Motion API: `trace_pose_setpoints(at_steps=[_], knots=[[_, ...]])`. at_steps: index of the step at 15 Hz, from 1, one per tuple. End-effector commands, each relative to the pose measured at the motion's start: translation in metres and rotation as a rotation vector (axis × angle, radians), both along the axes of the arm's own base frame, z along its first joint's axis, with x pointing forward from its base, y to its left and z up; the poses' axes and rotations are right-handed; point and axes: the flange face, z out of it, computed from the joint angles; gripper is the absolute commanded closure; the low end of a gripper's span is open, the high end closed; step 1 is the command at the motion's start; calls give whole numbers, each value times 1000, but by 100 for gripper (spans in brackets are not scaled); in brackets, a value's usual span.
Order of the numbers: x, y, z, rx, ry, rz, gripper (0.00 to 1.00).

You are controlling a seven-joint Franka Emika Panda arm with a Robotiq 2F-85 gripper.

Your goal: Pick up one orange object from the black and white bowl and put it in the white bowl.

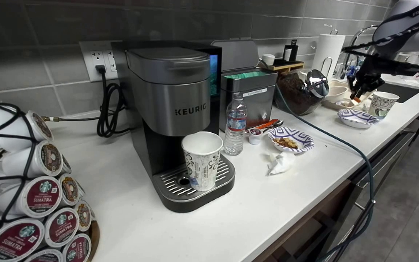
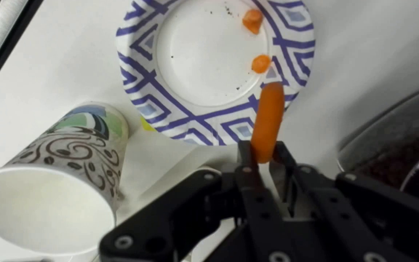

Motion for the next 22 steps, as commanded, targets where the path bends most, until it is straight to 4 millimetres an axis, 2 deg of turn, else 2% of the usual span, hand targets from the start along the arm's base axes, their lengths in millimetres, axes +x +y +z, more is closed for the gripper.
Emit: trace_pose_setpoints(at_steps=[1, 2, 5, 8, 10, 14, 17, 20, 21, 22], knots=[[0, -1, 8, 1, -12, -3, 83], [4, 5, 6, 18, -28, -38, 96], [40, 13, 0, 40, -137, -194, 96], [74, 14, -6, 16, -257, -298, 96], [90, 1, -2, -24, -340, -354, 96], [102, -38, 11, -174, -460, -446, 96], [112, -55, 2, -240, -462, -532, 96], [123, -55, -11, -229, -421, -586, 96], [126, -53, -13, -219, -402, -599, 58], [128, -53, -13, -222, -392, -616, 57]])
